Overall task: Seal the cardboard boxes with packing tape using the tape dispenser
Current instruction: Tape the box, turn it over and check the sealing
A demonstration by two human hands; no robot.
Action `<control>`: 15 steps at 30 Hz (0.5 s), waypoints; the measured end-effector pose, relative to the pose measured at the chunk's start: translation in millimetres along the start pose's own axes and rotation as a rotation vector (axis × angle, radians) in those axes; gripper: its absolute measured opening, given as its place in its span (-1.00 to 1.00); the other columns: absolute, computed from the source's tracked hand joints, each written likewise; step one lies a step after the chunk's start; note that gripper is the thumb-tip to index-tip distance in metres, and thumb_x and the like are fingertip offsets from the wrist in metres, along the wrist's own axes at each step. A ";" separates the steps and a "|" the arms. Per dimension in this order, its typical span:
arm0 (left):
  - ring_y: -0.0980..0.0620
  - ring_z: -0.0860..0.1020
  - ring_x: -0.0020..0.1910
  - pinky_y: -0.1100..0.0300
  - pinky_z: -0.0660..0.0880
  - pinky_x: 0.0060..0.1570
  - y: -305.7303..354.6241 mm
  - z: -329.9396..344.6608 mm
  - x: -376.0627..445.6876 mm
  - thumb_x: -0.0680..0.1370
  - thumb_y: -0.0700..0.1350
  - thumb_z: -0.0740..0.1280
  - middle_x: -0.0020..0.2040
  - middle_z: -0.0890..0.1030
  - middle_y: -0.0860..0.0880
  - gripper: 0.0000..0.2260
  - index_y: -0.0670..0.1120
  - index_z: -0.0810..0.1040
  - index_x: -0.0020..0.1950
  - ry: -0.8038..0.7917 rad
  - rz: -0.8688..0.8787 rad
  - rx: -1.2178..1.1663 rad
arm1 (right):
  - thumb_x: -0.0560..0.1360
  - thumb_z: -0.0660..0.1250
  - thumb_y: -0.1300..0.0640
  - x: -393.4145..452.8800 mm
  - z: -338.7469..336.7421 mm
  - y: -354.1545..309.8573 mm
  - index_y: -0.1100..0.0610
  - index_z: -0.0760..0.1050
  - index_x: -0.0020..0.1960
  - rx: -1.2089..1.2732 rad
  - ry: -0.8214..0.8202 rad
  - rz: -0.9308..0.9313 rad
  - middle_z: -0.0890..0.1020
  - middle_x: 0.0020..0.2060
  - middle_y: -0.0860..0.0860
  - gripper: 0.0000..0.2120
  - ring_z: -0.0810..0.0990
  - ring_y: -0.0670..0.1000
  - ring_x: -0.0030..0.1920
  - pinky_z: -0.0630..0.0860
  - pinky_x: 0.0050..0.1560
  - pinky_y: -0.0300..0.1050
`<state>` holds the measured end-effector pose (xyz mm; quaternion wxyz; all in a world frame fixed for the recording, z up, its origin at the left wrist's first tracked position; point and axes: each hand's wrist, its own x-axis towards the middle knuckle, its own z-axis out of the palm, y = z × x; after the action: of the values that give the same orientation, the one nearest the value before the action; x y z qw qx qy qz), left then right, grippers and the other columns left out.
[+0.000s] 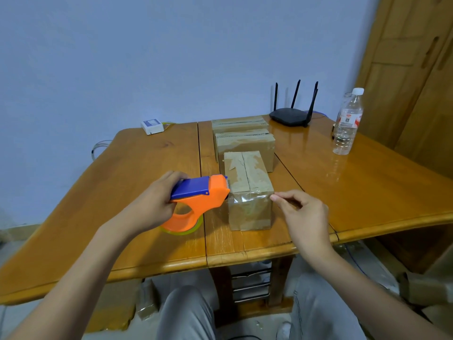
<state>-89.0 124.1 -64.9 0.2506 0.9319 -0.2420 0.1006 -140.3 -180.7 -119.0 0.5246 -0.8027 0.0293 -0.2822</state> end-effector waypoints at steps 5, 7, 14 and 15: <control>0.12 0.51 0.00 0.25 0.45 -0.06 -2.2 -1.6 -0.3 0.48 -0.39 0.32 0.09 0.50 0.06 -0.52 0.10 0.40 0.22 -0.012 0.001 0.018 | 0.46 0.52 0.12 7.8 -2.7 5.3 0.00 0.68 -0.14 0.149 -0.101 0.048 0.70 -0.21 -0.17 -0.96 0.65 -0.20 -0.10 0.57 -0.06 -0.28; 0.11 0.51 0.00 0.29 0.42 -0.08 -1.1 -2.5 -0.3 0.48 -0.39 0.33 0.09 0.49 0.07 -0.53 0.10 0.40 0.22 -0.012 0.002 0.019 | 0.44 0.53 0.07 12.2 -6.9 4.1 -0.01 0.67 -0.10 0.101 -0.130 0.011 0.70 -0.20 -0.16 -0.94 0.64 -0.19 -0.07 0.58 0.00 -0.26; 0.10 0.50 0.01 0.27 0.43 -0.06 -1.9 -1.8 1.5 0.47 -0.40 0.33 0.09 0.50 0.05 -0.53 0.08 0.42 0.23 -0.011 0.003 0.016 | 0.52 0.42 -0.03 29.5 -6.5 -44.8 0.07 0.62 0.24 -0.235 -0.289 -0.504 0.63 0.18 -0.10 -0.66 0.49 -0.21 0.23 0.39 0.37 -0.24; 0.11 0.50 0.01 0.29 0.42 -0.06 -1.4 -1.4 2.1 0.47 -0.40 0.33 0.10 0.50 0.06 -0.52 0.07 0.42 0.23 -0.010 0.000 0.016 | 0.53 0.42 0.00 34.6 -0.7 -51.3 0.06 0.60 0.29 -0.289 -0.390 -0.509 0.62 0.24 -0.07 -0.65 0.50 -0.16 0.29 0.39 0.42 -0.13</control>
<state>-86.5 125.1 -63.6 0.2421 0.9344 -0.2424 0.0980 -124.3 -170.2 -60.1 0.3141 -0.8890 -0.2329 -0.2383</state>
